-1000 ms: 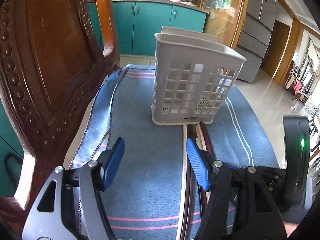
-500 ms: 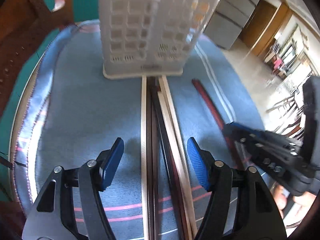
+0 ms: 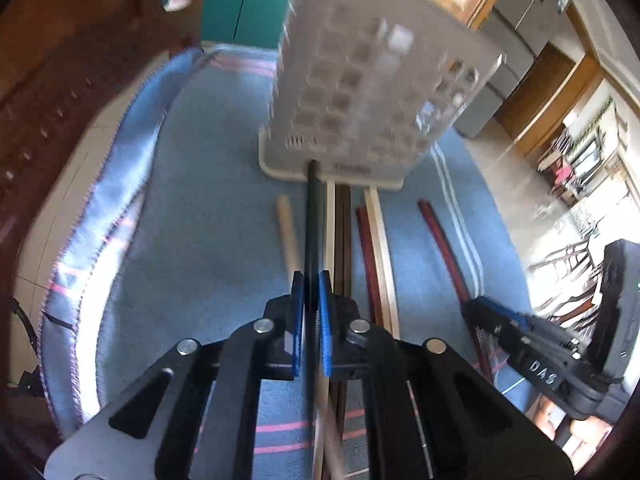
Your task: Organize utensils
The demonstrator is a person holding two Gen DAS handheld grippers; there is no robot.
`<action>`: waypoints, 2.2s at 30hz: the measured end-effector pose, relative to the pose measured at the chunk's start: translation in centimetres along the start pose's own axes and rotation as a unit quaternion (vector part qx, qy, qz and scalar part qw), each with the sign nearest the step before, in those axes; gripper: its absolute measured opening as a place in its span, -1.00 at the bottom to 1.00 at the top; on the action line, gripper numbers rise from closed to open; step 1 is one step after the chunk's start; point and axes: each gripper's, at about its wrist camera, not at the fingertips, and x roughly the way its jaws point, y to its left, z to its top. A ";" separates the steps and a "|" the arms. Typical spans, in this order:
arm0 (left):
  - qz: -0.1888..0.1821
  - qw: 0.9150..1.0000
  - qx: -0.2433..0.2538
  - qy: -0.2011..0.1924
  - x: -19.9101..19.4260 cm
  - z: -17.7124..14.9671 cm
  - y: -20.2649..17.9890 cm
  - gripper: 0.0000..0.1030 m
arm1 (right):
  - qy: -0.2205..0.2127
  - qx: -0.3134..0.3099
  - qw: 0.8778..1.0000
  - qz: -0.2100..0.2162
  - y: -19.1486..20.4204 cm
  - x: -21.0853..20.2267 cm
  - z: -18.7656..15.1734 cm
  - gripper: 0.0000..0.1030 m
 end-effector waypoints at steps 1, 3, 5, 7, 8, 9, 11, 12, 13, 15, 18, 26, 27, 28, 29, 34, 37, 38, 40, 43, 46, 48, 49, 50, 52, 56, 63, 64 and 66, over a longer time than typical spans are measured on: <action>-0.002 1.000 -0.002 -0.004 -0.3 0.2 0.2 -0.84 | -0.002 0.000 1.000 0.000 0.0 -0.1 0.1 -0.69; 0.006 1.000 -0.006 -0.009 -0.4 0.4 0.5 -0.84 | -0.012 -0.002 1.000 -0.007 -0.1 -0.6 0.4 -0.68; 0.018 1.000 -0.008 -0.009 -0.4 0.3 0.3 -0.83 | -0.016 -0.003 1.000 -0.013 -0.3 -0.8 0.7 -0.67; 0.024 1.000 -0.008 -0.001 0.1 0.3 0.2 -0.68 | -0.017 -0.004 1.000 -0.019 -0.3 -0.7 1.2 -0.65; 0.027 1.000 -0.006 0.001 0.1 0.1 0.1 -0.58 | -0.016 -0.008 1.000 -0.022 -0.2 -0.6 1.4 -0.65; 0.032 0.999 -0.005 0.003 0.2 0.1 0.0 -0.49 | -0.014 -0.013 0.999 -0.026 -0.1 -0.3 1.6 -0.65; 0.042 0.999 -0.006 0.007 0.1 -0.1 0.6 -0.37 | -0.006 -0.020 0.999 -0.035 0.1 0.2 1.6 -0.65; 0.047 0.999 -0.009 0.009 0.1 -0.2 0.8 -0.31 | -0.003 -0.020 0.999 -0.035 0.1 0.6 1.7 -0.65; 0.052 0.999 -0.014 0.012 0.2 -0.2 1.0 -0.31 | -0.003 -0.022 0.999 -0.032 0.2 0.7 1.7 -0.64; 0.055 0.998 -0.019 0.016 0.3 -0.6 1.4 -0.31 | -0.005 -0.028 0.999 -0.039 0.5 0.9 1.9 -0.64; 0.060 0.998 -0.020 0.020 0.4 -0.7 1.4 -0.31 | -0.003 -0.021 0.999 -0.037 0.4 1.2 2.3 -0.64; 0.065 0.998 -0.008 0.017 0.2 -1.0 1.0 -0.26 | -0.002 -0.036 0.998 -0.043 1.0 1.4 2.6 -0.64; 0.065 0.998 -0.006 0.017 0.2 -1.0 0.8 -0.25 | 0.001 -0.037 0.999 -0.040 1.2 1.5 2.6 -0.64; 0.064 0.998 -0.004 0.017 0.1 -1.1 0.6 -0.23 | 0.009 -0.036 0.999 -0.036 1.3 1.7 2.6 -0.64; 0.063 0.998 -0.002 0.015 -0.1 -1.2 0.5 -0.19 | 0.017 -0.035 0.999 -0.035 1.5 2.0 2.6 -0.63; 0.058 0.998 0.005 0.005 -0.9 -1.2 0.0 -0.15 | 0.005 -0.034 0.998 -0.048 2.1 2.3 2.4 -0.67; 0.055 0.998 0.006 0.001 -1.1 -1.0 -0.2 -0.12 | 0.011 -0.017 1.000 -0.021 1.8 2.0 2.5 -0.74; 0.054 0.999 0.006 -0.001 -1.2 -1.0 -0.3 -0.09 | 0.011 -0.015 1.000 -0.016 1.8 1.8 2.5 -0.74; 0.053 0.999 0.007 -0.002 -1.3 -0.9 -0.4 -0.08 | 0.001 -0.015 1.000 -0.014 1.9 1.0 2.5 -0.80; 0.052 0.999 0.010 -0.005 -1.6 -0.9 -0.7 -0.07 | -0.007 -0.010 1.000 0.006 2.1 -0.2 2.5 -0.83; 0.054 0.998 0.013 -0.007 -1.6 -1.0 -0.8 -0.04 | -0.013 -0.007 1.000 0.014 2.3 -0.9 2.7 -0.83; 0.056 0.998 0.013 -0.007 -1.7 -1.1 -0.7 -0.04 | -0.020 -0.015 1.000 -0.004 2.5 -1.1 2.5 -0.83; 0.057 0.998 0.012 -0.008 -1.7 -1.1 -0.8 -0.04 | -0.020 -0.024 0.999 -0.011 2.6 -1.0 2.5 -0.83; 0.057 0.998 0.012 -0.010 -1.8 -1.1 -0.7 -0.02 | -0.017 -0.030 0.999 -0.014 2.8 -0.9 2.4 -0.83; 0.059 0.998 0.012 -0.012 -1.8 -1.1 -0.6 0.01 | -0.008 -0.043 0.999 -0.016 3.2 -0.4 2.2 -0.80; 0.061 0.998 0.014 -0.011 -1.8 -1.2 -0.7 0.01 | 0.000 -0.063 0.997 -0.054 3.3 0.9 1.9 -0.78; 0.062 0.998 0.014 -0.010 -1.6 -1.1 -0.7 0.01 | 0.011 -0.038 0.998 -0.041 1.9 1.9 2.1 -0.87; 0.063 0.998 0.015 -0.010 -1.5 -1.1 -0.7 0.01 | 0.010 -0.036 0.999 -0.036 1.8 1.8 2.1 -0.87; 0.063 0.998 0.016 -0.010 -1.5 -1.1 -0.7 0.01 | 0.007 -0.031 0.999 -0.024 1.6 1.4 2.2 -0.88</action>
